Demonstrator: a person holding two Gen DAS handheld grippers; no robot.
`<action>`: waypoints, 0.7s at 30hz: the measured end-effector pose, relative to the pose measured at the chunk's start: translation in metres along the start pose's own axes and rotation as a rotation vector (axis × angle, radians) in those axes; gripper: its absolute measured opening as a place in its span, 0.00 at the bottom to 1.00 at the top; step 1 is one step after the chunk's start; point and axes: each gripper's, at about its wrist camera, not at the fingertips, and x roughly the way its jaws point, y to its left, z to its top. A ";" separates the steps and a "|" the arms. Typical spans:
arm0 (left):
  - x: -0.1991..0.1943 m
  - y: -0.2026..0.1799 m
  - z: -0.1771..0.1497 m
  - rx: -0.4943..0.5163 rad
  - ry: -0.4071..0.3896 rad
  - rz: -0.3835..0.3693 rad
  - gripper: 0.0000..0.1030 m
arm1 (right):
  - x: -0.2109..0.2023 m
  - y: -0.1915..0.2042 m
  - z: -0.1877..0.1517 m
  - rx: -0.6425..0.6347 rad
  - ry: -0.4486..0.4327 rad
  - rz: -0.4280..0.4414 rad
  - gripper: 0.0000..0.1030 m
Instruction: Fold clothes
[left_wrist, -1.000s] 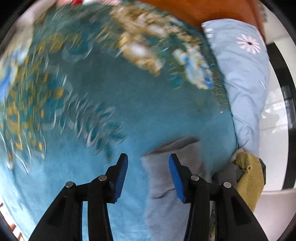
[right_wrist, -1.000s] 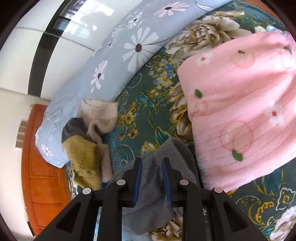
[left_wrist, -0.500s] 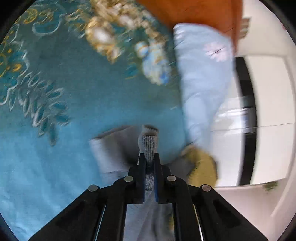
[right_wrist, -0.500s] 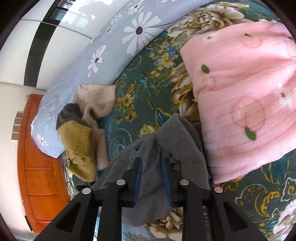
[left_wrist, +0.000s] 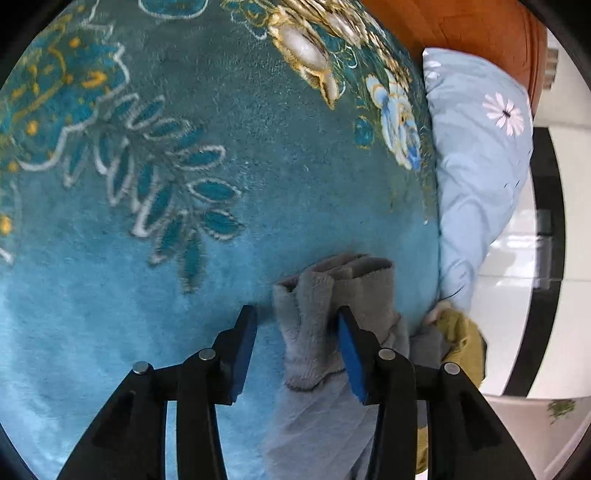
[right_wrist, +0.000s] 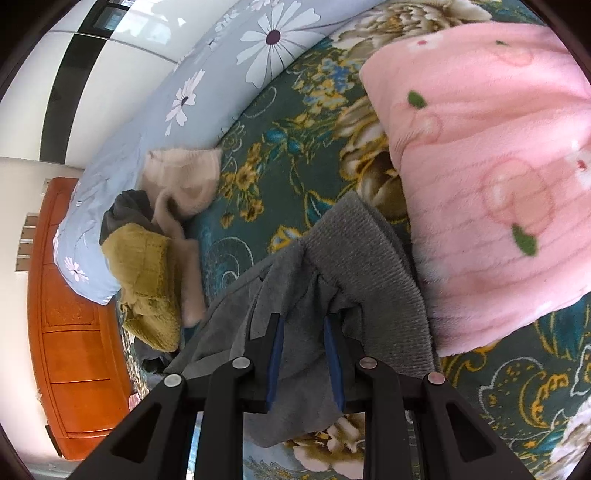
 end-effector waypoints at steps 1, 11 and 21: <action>0.001 0.000 0.001 -0.010 -0.009 -0.021 0.34 | 0.001 0.001 -0.001 -0.001 0.005 0.003 0.25; -0.069 -0.044 -0.018 0.033 -0.142 -0.163 0.11 | -0.012 0.005 -0.005 -0.021 -0.013 0.047 0.25; -0.088 0.028 0.010 -0.145 -0.138 0.182 0.12 | -0.011 0.004 -0.019 -0.045 0.014 0.129 0.25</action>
